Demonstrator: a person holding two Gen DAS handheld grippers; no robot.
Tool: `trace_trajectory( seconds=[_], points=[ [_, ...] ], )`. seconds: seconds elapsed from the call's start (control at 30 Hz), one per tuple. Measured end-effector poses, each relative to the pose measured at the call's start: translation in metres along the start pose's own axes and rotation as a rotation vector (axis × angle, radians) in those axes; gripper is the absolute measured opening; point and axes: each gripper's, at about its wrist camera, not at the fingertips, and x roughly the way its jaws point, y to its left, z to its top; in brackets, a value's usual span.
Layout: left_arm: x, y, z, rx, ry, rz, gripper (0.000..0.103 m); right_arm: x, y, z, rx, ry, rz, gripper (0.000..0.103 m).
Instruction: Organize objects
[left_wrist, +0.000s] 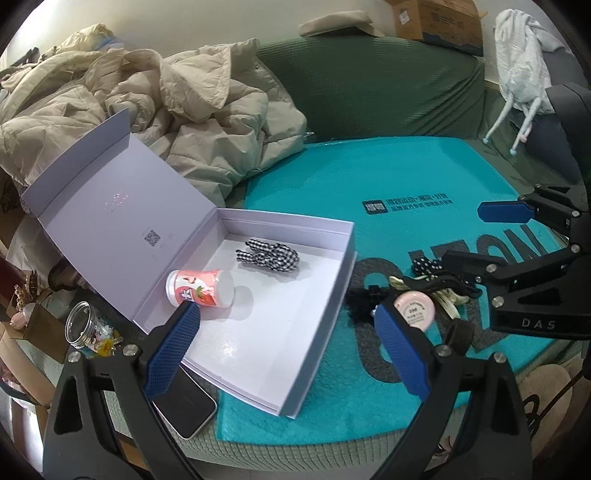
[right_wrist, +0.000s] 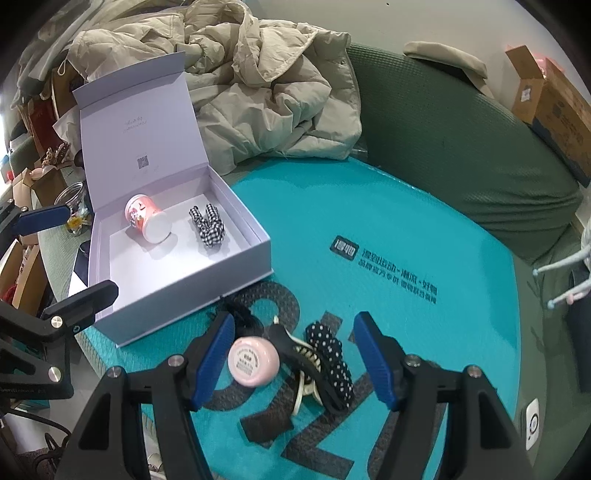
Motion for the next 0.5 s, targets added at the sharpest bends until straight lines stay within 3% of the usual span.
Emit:
trace_trajectory(
  seconds=[0.5],
  points=[
    [0.004, -0.036, -0.025, 0.054, 0.045, -0.066, 0.096, 0.005, -0.02, -0.047, 0.057, 0.052, -0.006, 0.068]
  ],
)
